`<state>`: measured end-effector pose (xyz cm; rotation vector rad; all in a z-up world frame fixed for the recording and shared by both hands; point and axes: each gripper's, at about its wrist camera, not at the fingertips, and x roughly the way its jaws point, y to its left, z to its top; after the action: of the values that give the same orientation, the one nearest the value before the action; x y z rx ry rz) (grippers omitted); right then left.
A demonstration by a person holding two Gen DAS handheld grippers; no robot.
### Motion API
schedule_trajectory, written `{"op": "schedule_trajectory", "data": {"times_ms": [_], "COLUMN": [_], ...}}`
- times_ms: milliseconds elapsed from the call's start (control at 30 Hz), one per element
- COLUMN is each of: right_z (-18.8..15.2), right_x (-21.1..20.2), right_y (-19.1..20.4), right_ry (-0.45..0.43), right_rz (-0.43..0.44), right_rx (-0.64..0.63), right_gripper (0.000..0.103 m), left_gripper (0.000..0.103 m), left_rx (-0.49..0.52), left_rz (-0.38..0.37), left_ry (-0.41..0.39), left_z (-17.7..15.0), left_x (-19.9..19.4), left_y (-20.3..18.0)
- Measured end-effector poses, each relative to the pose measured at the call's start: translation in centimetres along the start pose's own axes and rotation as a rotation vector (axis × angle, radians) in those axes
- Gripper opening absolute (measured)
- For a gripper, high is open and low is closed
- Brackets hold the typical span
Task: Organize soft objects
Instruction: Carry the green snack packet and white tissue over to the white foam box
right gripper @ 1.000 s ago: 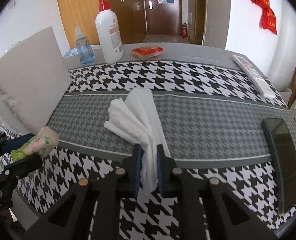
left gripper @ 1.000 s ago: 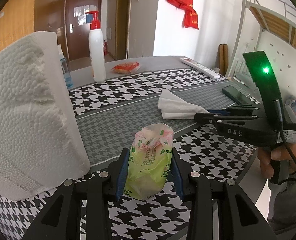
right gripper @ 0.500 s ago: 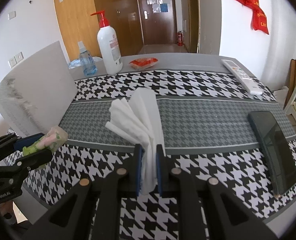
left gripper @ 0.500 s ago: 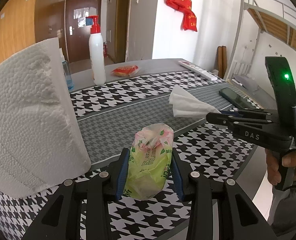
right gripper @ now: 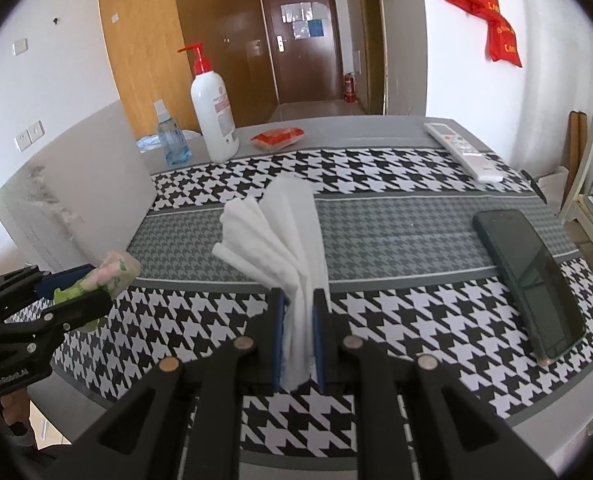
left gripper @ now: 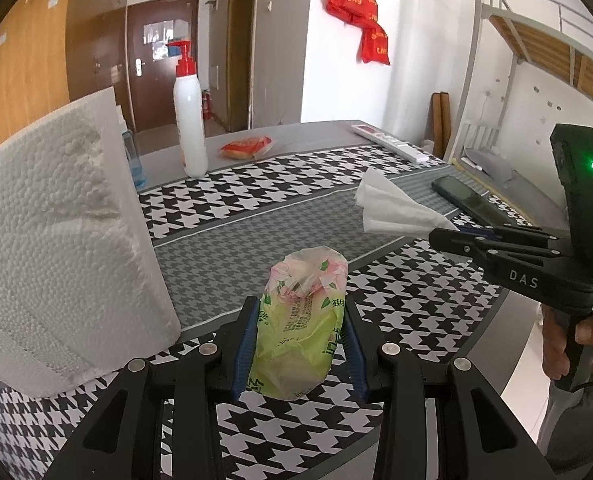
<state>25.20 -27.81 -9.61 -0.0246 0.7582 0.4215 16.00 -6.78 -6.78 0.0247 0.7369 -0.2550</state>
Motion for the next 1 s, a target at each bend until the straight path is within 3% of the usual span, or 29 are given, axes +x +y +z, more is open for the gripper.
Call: {"op": "schedule_trajectory", "data": {"times_ms": [1000], "right_z": [1.0], "right_x": [-5.4], "right_y": [1.3], "right_ry": [-0.165], "right_rz": [0.015], "right_rx": [-0.009], "right_gripper": [0.016], "left_gripper": [0.041], "left_rx": [0.06], "left_rz": [0.011], "left_ry": [-0.124], "left_z": [1.4], "left_x": [-4.1], "left_y": [-1.1]}}
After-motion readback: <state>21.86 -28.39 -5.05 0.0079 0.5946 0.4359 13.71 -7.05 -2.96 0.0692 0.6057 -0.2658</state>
